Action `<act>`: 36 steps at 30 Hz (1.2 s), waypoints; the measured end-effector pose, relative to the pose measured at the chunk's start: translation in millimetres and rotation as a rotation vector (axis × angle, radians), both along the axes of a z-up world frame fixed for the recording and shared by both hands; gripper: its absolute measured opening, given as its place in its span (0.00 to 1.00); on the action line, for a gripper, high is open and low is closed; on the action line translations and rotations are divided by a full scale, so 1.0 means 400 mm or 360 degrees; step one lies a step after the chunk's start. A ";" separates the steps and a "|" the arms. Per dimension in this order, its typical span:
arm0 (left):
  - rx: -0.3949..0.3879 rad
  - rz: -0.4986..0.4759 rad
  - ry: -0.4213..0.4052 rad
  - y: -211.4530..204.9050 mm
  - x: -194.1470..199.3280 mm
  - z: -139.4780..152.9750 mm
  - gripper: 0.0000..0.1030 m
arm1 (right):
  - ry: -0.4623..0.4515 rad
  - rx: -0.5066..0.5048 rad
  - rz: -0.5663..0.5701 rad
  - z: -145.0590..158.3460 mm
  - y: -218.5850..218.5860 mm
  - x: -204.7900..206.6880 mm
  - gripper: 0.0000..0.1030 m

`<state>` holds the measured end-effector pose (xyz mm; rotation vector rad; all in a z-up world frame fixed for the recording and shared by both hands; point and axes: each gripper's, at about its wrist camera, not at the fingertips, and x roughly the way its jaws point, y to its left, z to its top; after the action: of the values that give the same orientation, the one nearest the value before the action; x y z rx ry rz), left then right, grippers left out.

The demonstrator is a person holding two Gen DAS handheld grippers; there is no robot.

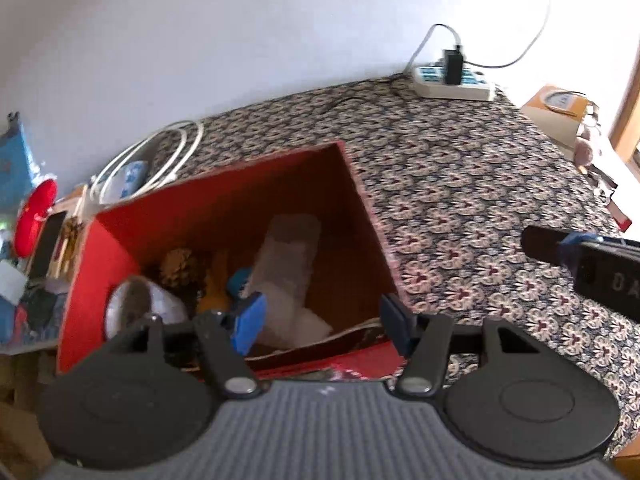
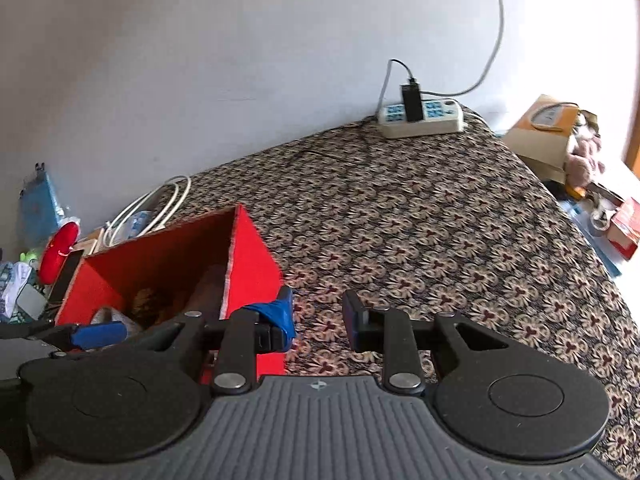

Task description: Organize rigid objects

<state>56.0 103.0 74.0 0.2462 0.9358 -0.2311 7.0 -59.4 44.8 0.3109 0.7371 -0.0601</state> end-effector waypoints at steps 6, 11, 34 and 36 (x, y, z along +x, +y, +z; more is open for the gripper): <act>0.0030 0.0150 -0.0009 0.078 0.018 0.010 0.61 | 0.0022 0.0002 0.0129 0.021 0.074 0.046 0.09; 0.0047 0.0280 -0.0009 0.159 0.038 0.014 0.64 | 0.0031 -0.0014 0.0231 0.023 0.148 0.081 0.09; 0.0087 0.0413 -0.0162 0.355 0.141 0.091 0.66 | 0.0084 -0.0068 0.0223 0.041 0.313 0.158 0.09; 0.0098 0.0404 -0.0146 0.352 0.142 0.076 0.66 | 0.0106 -0.0072 0.0237 0.029 0.317 0.162 0.09</act>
<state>112.8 243.8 104.3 0.1907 0.8745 0.0426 71.7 67.3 56.4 0.2112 0.8222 0.0539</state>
